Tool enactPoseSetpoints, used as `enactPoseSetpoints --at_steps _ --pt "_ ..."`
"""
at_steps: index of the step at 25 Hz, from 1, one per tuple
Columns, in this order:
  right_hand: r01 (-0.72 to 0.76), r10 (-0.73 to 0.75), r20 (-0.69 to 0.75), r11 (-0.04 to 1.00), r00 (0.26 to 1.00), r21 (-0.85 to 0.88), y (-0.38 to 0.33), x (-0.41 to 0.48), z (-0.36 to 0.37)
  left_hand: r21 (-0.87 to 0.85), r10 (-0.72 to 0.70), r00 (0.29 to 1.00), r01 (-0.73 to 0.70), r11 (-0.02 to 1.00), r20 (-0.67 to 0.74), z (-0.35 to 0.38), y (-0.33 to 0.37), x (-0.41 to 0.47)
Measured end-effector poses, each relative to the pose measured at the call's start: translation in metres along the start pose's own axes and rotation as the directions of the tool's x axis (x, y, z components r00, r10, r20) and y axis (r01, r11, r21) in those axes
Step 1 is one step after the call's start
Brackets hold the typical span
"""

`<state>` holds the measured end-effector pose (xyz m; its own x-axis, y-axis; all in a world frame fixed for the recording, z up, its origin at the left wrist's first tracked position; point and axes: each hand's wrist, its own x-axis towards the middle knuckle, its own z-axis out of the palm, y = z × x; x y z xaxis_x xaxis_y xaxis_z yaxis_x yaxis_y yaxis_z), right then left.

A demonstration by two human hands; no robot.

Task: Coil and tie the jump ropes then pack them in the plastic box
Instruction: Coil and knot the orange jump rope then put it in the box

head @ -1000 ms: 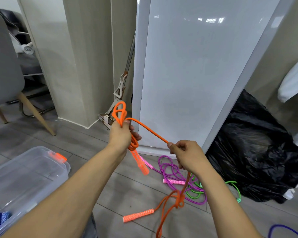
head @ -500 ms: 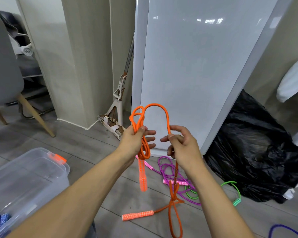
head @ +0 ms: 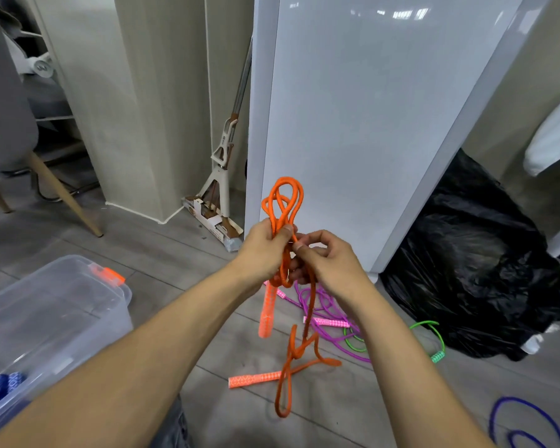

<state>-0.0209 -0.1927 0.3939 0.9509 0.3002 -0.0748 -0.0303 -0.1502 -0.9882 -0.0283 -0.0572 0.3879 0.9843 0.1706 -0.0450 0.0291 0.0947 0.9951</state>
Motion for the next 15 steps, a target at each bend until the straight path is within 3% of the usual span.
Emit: enactPoseSetpoints --at_steps 4,6,8,10,11,12,13,14,15 --pt "-0.132 0.157 0.183 0.981 0.971 -0.141 0.013 0.002 -0.011 -0.211 -0.001 0.976 -0.046 0.976 -0.218 -0.011 0.005 0.012" --pt "-0.137 0.207 0.207 0.941 0.956 -0.308 0.017 0.004 -0.019 -0.271 0.008 0.960 -0.087 0.958 -0.280 -0.017 0.008 0.015" --pt "-0.119 0.304 0.202 0.776 0.931 -0.619 0.023 0.004 -0.027 -0.256 0.026 0.954 -0.107 0.961 -0.300 -0.018 0.010 0.014" --pt "-0.081 0.405 0.143 0.488 0.903 -0.869 0.034 0.004 -0.035 -0.236 0.037 0.949 -0.115 0.965 -0.313 -0.019 0.009 0.013" --pt "-0.071 0.375 0.100 0.416 0.922 -0.907 0.036 0.003 -0.036 -0.224 0.042 0.947 -0.118 0.967 -0.318 -0.021 0.009 0.012" --pt "-0.060 0.243 0.054 0.435 0.968 -0.898 0.037 0.004 -0.038 -0.210 0.049 0.947 -0.120 0.970 -0.318 -0.022 0.008 0.012" --pt "-0.049 0.046 -0.030 0.536 0.999 -0.843 0.033 0.006 -0.041 -0.194 0.055 0.948 -0.121 0.974 -0.314 -0.023 0.008 0.012" --pt "-0.003 -0.171 -0.152 0.652 0.974 -0.758 0.031 0.010 -0.048 -0.177 0.057 0.950 -0.115 0.977 -0.306 -0.024 0.009 0.012" --pt "0.047 -0.305 -0.242 0.705 0.921 -0.708 0.027 0.011 -0.054 -0.161 0.052 0.954 -0.104 0.981 -0.295 -0.023 0.009 0.012"
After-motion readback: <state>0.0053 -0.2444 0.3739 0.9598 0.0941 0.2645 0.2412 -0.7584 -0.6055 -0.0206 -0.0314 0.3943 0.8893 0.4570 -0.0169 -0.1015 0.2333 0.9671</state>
